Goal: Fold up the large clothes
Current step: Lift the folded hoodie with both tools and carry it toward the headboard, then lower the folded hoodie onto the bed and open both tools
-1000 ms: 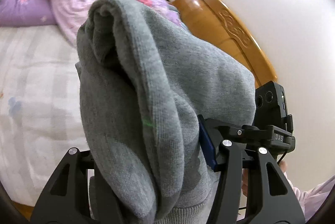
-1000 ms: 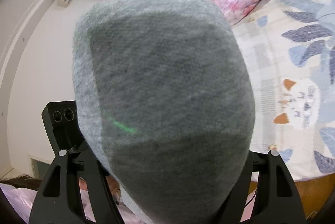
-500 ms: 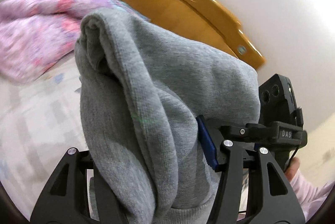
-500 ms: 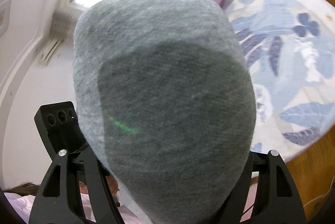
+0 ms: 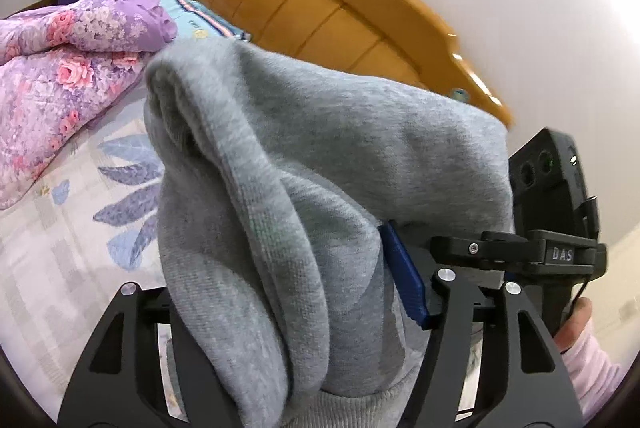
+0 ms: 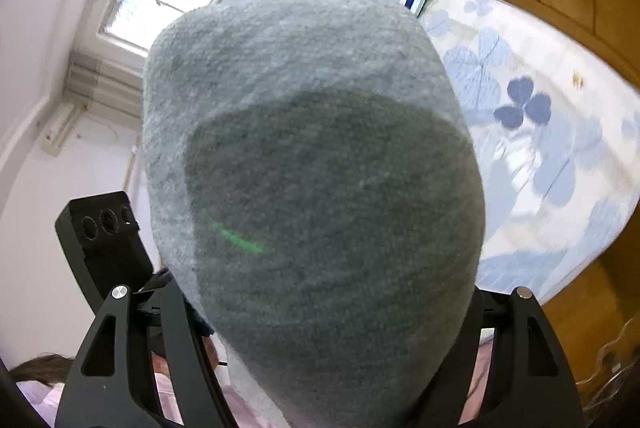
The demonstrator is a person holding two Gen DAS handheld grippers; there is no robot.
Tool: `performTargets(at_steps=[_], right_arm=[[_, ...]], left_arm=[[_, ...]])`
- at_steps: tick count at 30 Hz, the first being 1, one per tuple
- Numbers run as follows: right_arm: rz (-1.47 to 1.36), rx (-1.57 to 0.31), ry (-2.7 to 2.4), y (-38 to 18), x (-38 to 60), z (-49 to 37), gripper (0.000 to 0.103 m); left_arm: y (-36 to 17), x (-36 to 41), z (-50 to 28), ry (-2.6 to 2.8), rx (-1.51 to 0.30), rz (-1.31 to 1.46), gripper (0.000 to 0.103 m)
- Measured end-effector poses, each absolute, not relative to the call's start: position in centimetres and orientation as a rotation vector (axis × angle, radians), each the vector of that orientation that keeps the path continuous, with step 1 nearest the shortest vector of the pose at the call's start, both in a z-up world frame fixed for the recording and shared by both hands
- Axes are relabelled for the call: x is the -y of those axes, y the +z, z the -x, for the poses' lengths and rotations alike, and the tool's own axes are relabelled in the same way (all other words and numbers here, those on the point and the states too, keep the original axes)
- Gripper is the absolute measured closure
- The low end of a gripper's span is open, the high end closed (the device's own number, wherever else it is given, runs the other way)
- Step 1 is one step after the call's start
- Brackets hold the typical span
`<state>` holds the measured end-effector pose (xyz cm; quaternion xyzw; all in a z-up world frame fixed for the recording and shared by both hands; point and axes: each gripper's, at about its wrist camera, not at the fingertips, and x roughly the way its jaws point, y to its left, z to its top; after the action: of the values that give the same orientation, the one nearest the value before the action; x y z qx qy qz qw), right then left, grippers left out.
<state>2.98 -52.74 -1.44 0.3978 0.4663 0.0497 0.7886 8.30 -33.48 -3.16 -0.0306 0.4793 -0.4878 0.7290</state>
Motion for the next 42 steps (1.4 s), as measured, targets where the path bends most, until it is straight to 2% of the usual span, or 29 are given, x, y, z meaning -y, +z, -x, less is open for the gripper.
performTargets(at_steps=[4,5,10,16,19,21,23,25,28,29,30,31,32,34,37,41,42], right_arm=[[-0.784,-1.117,0.166,-4.6,60.0,-9.0,0.034],[-0.765,-1.141,0.175,-5.5,61.5,-10.3,0.034],[-0.685,-1.276,0.213,-11.8,68.6,-16.8,0.034],[-0.547,-1.401,0.307,-23.6,74.0,-25.8,0.034],[-0.492,-1.482,0.339,-30.2,75.3,-29.0,0.030],[-0.438,-1.572,0.204,-35.9,76.6,-30.6,0.022],[-0.346,-1.655,-0.070,-39.9,78.1,-30.2,0.020],[-0.352,-1.595,-0.187,-39.5,79.7,-28.8,0.020],[-0.427,-1.398,-0.277,-35.5,81.5,-25.6,0.020],[-0.425,-1.326,-0.245,-34.0,81.5,-24.6,0.022],[-0.396,-1.300,-0.193,-33.3,81.0,-24.2,0.028],[-0.382,-1.294,-0.164,-32.9,80.6,-23.9,0.053],[-0.408,-1.305,-0.121,-33.8,80.3,-24.1,0.075],[-0.467,-1.423,-0.067,-38.3,79.7,-25.4,0.085],[-0.452,-1.474,-0.130,-41.3,79.0,-25.9,0.086],[-0.555,-1.458,-0.147,-39.4,80.0,-25.1,0.084],[-0.560,-1.453,-0.139,-38.9,79.9,-24.6,0.083]], left_arm=[[-6.4,40.7,-12.6,-0.959,-1.112,0.109,0.038],[-7.8,43.0,-14.0,-0.911,-1.135,0.115,0.034],[-15.1,50.6,-19.4,-0.788,-1.231,0.160,0.034],[-27.3,56.3,-25.1,-0.639,-1.331,0.248,0.034],[-32.7,57.5,-26.7,-0.555,-1.356,0.268,0.032],[-37.8,58.7,-27.3,-0.505,-1.393,0.191,0.031],[-42.4,59.5,-28.0,-0.372,-1.467,0.004,0.038],[-44.5,57.8,-28.5,-0.322,-1.536,0.009,0.039],[-43.0,55.3,-28.5,-0.304,-1.468,0.032,0.038],[-42.5,55.3,-28.5,-0.320,-1.444,0.018,0.038],[-41.9,55.5,-28.5,-0.342,-1.411,0.002,0.038],[-41.4,56.1,-28.6,-0.381,-1.367,0.006,0.039],[-41.3,56.7,-28.7,-0.417,-1.349,0.017,0.039],[-43.4,59.0,-29.2,-0.469,-1.387,-0.025,0.044],[-48.6,61.5,-29.6,-0.443,-1.446,-0.190,0.045],[-48.0,60.0,-30.5,-0.461,-1.448,-0.116,0.042],[-47.5,59.5,-30.5,-0.468,-1.447,-0.149,0.038]])
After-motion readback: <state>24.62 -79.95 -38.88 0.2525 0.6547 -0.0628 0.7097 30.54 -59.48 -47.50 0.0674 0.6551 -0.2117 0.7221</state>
